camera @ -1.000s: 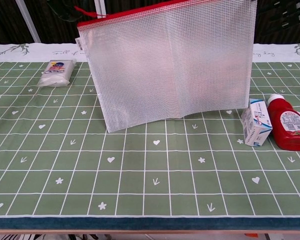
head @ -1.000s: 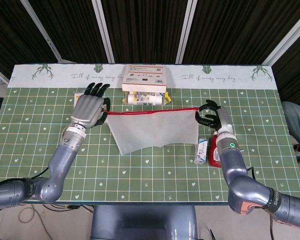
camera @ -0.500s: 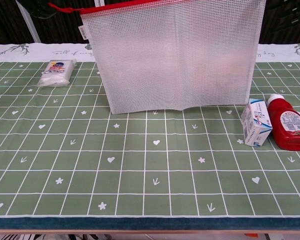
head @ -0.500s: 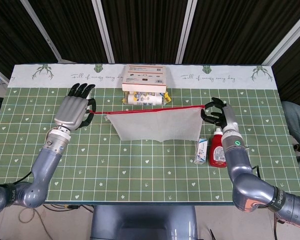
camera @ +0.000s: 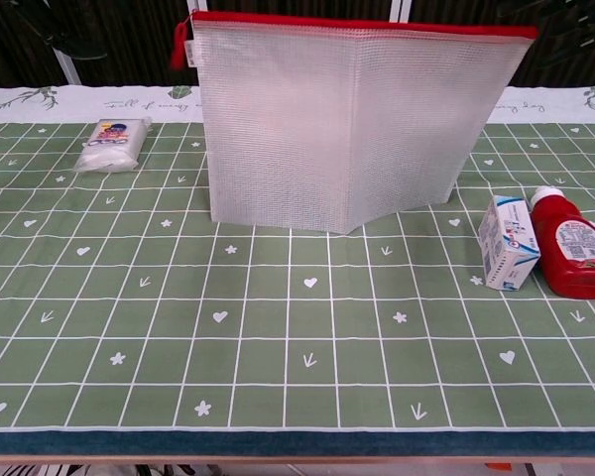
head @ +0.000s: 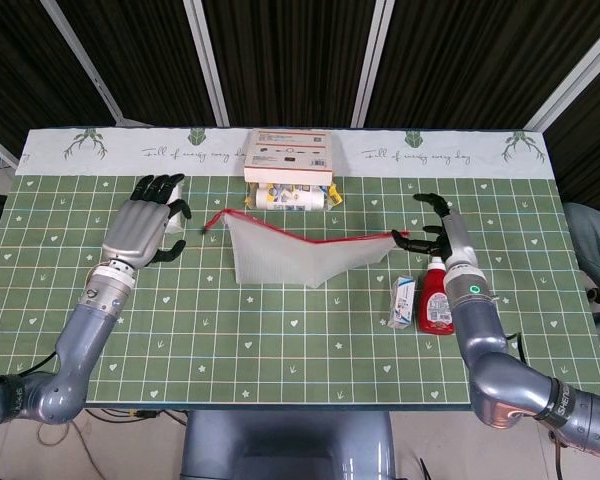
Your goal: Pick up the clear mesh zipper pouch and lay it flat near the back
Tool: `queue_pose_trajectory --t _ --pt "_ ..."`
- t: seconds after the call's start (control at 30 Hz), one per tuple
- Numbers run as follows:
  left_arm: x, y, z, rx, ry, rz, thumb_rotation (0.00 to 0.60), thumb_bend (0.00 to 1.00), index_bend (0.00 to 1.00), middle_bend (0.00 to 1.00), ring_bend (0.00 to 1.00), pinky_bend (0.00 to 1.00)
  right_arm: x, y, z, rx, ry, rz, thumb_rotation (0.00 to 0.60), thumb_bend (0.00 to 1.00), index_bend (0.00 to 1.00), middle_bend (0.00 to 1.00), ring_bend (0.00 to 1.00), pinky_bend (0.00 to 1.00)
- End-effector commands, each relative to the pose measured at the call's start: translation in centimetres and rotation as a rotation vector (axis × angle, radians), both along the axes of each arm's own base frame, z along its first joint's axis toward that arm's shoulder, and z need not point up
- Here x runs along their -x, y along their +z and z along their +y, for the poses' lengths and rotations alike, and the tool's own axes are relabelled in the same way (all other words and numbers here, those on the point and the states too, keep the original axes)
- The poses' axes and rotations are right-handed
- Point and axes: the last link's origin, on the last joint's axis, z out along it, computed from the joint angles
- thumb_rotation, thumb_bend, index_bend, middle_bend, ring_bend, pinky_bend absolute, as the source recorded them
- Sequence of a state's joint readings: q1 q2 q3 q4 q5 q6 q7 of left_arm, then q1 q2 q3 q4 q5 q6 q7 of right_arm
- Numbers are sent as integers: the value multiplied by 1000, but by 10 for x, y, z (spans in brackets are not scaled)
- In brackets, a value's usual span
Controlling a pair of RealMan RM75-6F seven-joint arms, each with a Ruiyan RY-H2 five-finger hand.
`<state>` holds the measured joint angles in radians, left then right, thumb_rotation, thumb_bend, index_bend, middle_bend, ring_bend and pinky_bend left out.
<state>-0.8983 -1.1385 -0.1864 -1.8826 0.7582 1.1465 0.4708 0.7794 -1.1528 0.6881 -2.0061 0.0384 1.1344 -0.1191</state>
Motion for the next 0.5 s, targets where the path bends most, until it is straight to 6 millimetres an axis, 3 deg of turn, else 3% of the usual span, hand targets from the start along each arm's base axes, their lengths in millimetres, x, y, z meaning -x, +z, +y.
queue_pose_trajectory --t 0.03,0.27,0.5 --pt "2 2 -2 -2 4 -17 600 176 214 0 0 0 3 -2 4 -17 43 54 600 232 0 0 0 193" --pt "15 5 -18 -12 33 -55 600 176 214 0 0 0 20 1 14 5 72 152 600 231 0 0 0 193" --pt "50 8 -52 -27 76 -54 600 177 218 0 0 0 55 5 46 -9 94 254 600 231 0 0 0 193"
